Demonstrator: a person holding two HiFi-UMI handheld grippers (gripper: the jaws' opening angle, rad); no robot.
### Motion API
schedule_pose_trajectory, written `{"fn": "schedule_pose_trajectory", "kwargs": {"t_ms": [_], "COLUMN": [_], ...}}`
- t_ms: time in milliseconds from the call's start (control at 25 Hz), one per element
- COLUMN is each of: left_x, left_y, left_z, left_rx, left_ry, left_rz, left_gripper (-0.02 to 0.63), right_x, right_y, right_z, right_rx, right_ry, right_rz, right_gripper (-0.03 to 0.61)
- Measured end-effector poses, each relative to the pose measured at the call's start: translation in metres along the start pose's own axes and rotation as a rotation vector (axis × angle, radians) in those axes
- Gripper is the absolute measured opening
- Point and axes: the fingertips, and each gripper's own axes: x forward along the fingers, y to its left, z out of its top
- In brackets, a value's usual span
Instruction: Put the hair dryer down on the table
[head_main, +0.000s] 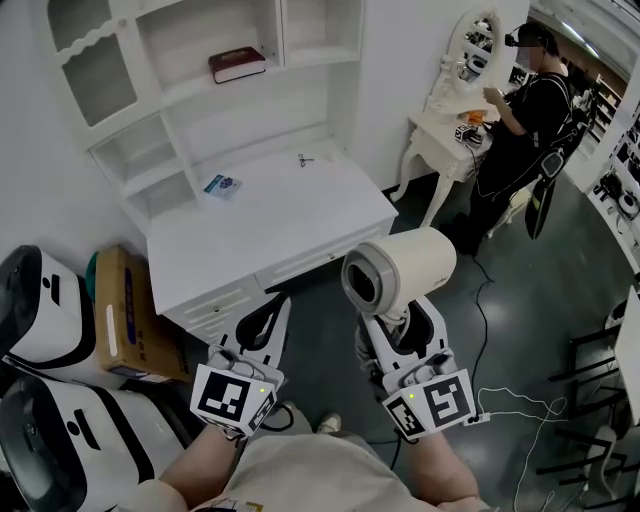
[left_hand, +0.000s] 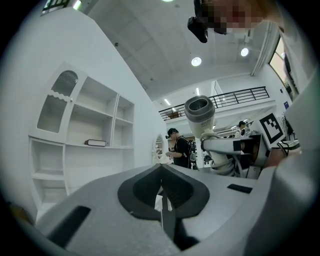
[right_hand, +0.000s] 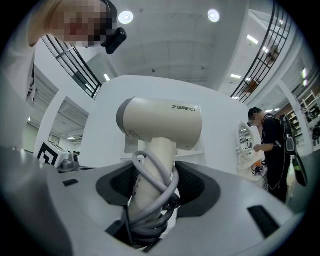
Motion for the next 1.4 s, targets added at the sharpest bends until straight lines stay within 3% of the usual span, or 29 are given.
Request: {"fn": "schedule_pose_trajectory", "kwargs": {"t_ms": [320, 760, 1080, 1400], "left_x": [0.004, 0.030, 0.093, 0.167], "left_y": [-0.009, 0.015, 0.069, 0.156], "left_z": [0.002, -0.010, -0.024, -0.031], "left_rx": [-0.005, 0.012, -0.018, -0.028], "left_ry": [-0.008, -0.001, -0.003, -0.013], "left_rz": [-0.007, -0.018, -0.027, -0.058], "left_gripper": [0.014, 0.014, 0.014, 0.014], "right_x": [-0.006, 0.033, 0.100, 0.207], "right_y": [-0.007, -0.016, -0.046, -0.072], "right_z": [0.004, -0.009, -0.024, -0.045], "right_rx": [-0.009, 0.000, 0.002, -0.006], "right_ry": [0.006, 0.009, 0.015, 0.035], "right_rz": [0.018, 0.044, 0.045, 0.023], "right_gripper": [0.222, 0.222, 0.222, 0.222]}}
